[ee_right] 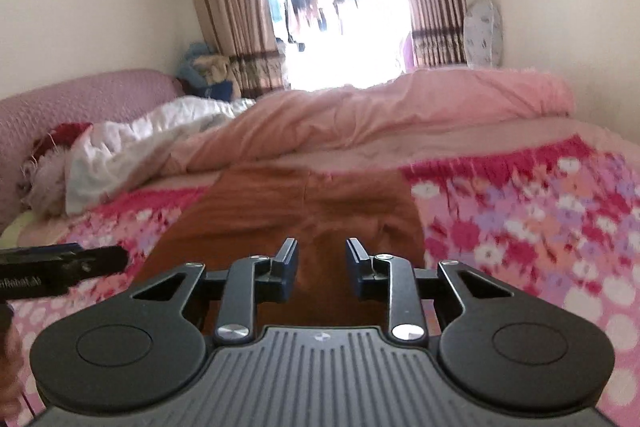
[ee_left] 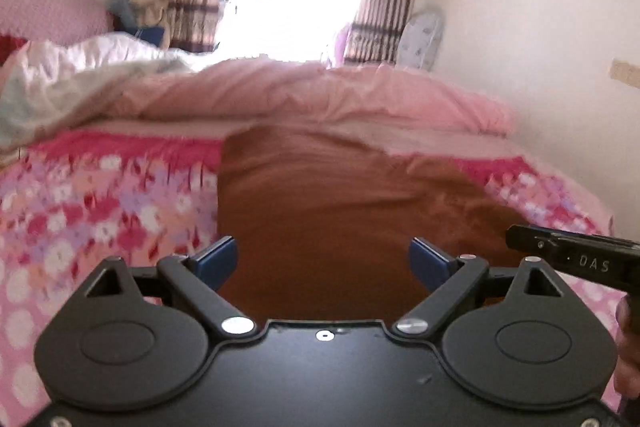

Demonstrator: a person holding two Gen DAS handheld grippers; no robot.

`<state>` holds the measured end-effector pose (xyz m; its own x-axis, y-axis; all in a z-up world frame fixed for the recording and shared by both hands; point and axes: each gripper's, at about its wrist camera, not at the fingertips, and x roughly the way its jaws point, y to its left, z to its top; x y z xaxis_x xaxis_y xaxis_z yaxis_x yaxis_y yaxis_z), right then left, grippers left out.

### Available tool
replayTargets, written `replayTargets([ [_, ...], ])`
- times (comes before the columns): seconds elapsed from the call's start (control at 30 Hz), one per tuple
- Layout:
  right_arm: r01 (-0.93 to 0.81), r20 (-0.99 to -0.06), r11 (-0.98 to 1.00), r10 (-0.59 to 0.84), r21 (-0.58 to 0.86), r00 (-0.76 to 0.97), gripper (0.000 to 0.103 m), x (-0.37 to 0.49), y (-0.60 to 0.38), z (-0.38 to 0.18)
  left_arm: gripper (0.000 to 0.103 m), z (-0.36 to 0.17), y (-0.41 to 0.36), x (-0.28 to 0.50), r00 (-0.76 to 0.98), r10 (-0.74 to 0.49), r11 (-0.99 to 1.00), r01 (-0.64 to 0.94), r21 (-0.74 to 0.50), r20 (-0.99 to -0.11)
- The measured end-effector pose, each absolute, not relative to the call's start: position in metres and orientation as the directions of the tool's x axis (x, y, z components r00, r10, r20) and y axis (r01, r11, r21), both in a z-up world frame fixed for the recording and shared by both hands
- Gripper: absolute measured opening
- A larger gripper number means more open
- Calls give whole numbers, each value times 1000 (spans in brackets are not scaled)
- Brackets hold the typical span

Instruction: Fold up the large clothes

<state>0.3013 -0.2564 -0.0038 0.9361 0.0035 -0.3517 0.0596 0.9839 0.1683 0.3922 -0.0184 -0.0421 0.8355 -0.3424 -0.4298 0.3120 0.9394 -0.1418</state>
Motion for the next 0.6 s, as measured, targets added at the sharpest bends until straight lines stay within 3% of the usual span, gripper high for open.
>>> replayTargets([
  [0.17, 106, -414, 986, -44, 128, 909, 28, 316, -252, -34, 93, -80, -19, 414, 792, -321, 947, 270, -174, -520],
  [0.27, 105, -434, 981, -25, 161, 901, 24, 324, -258, -48, 95, -95, -21, 418, 792, -312, 950, 269, -158, -525],
  [0.3, 109, -434, 980, -26, 167, 900, 19, 324, -259, -51, 96, -96, -20, 417, 793, -314, 949, 272, -158, -522],
  [0.47, 117, -430, 984, -47, 138, 901, 19, 323, -252, -50, 93, -77, -12, 414, 785, -339, 941, 274, -201, -519],
  [0.6, 99, -361, 989, -53, 110, 931, 20, 314, -244, -23, 93, -41, -12, 412, 820, -368, 929, 303, -214, -439],
])
